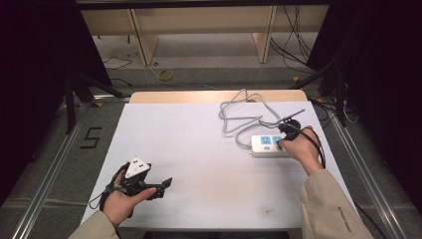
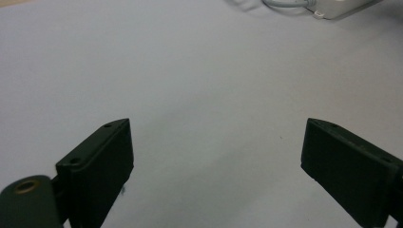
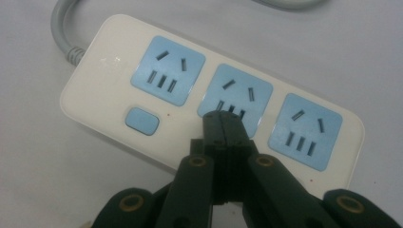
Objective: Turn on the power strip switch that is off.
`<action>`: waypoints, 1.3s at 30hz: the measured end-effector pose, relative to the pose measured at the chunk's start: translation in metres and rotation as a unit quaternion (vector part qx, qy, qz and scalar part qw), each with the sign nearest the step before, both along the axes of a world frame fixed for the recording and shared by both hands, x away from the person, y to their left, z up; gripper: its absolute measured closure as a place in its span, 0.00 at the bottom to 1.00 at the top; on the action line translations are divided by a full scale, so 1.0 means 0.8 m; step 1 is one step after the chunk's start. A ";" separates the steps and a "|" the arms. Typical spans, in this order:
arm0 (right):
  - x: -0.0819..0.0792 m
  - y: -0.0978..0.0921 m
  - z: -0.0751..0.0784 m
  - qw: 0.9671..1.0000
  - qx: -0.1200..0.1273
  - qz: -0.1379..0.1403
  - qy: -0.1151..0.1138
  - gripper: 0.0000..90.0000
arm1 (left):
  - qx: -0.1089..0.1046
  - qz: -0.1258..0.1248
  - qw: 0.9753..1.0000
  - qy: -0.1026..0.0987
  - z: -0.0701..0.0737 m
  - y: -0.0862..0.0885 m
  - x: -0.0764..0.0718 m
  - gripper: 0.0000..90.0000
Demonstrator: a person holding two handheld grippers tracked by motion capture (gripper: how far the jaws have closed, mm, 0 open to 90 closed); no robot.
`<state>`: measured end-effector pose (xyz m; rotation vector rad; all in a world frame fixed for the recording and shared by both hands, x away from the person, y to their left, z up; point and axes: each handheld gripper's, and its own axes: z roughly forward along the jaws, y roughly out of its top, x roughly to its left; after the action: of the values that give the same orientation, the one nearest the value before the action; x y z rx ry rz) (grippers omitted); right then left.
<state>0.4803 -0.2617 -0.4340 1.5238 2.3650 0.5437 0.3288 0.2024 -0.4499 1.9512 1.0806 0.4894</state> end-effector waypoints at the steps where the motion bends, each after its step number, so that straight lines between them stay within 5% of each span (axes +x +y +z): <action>1: 0.000 0.000 0.000 1.000 -0.002 0.002 0.000 1.00 | 0.000 0.000 1.000 0.000 0.000 0.000 0.000 0.11; 39: -0.002 -0.002 -0.003 1.000 0.006 0.001 -0.002 1.00 | -0.002 -0.003 1.000 0.001 0.000 -0.001 0.000 0.11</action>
<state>0.4789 -0.2633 -0.4365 1.5248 2.3634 0.5636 0.3289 0.2017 -0.4503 1.9527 1.0753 0.4814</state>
